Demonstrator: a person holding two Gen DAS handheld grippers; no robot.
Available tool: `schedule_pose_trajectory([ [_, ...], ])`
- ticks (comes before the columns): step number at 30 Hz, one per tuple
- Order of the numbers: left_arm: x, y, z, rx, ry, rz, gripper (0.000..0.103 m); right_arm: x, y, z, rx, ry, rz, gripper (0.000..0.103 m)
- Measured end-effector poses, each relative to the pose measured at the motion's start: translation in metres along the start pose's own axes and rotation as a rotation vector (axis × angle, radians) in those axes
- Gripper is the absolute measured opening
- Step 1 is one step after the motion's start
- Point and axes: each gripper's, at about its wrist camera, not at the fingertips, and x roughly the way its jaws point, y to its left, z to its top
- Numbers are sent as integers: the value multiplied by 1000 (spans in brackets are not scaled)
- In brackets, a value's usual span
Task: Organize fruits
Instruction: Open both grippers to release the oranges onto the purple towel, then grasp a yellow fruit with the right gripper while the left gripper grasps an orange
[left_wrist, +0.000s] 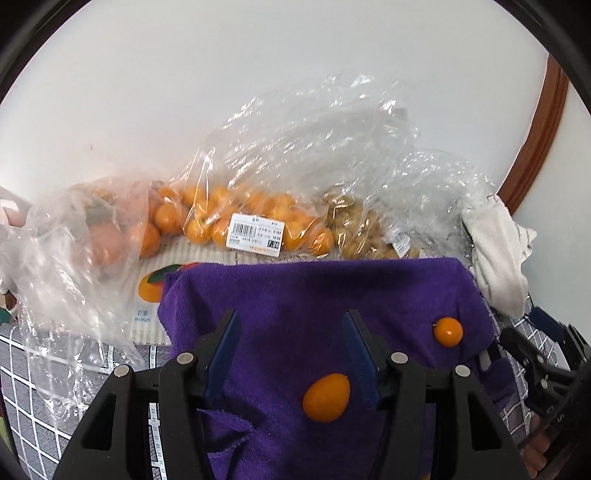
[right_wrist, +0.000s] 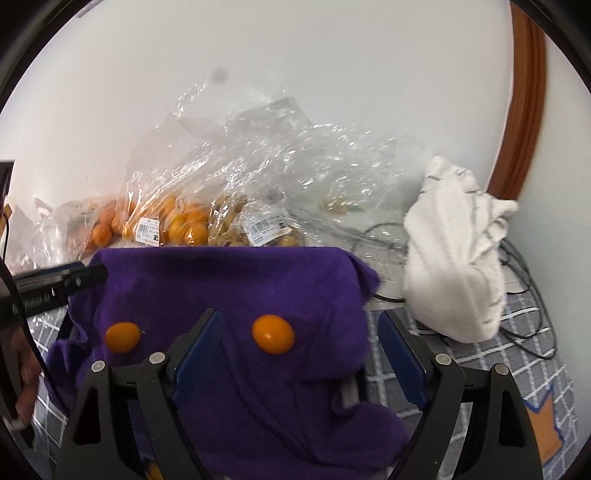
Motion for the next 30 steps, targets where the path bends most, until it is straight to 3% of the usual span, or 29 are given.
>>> schedule_pose_trajectory([
  [4, -13, -6, 4, 7, -20, -24, 55, -19, -9, -14, -1, -7, 8, 85],
  [7, -22, -14, 4, 49, -46, -5, 55, -33, -17, -26, -8, 13, 66, 85],
  [20, -76, -36, 3, 114, -136, 58, 55, -99, -31, -74, 92, -5, 127, 85],
  [23, -92, -35, -9, 106, -107, 52, 55, -106, -31, -80, 87, -17, 89, 85],
  [26, -106, -29, -28, 102, -105, 66, 55, -102, -32, -88, 90, 40, 144, 84],
  [30, -113, -17, -64, 79, -74, 79, 55, -91, -19, -110, 58, 88, 191, 68],
])
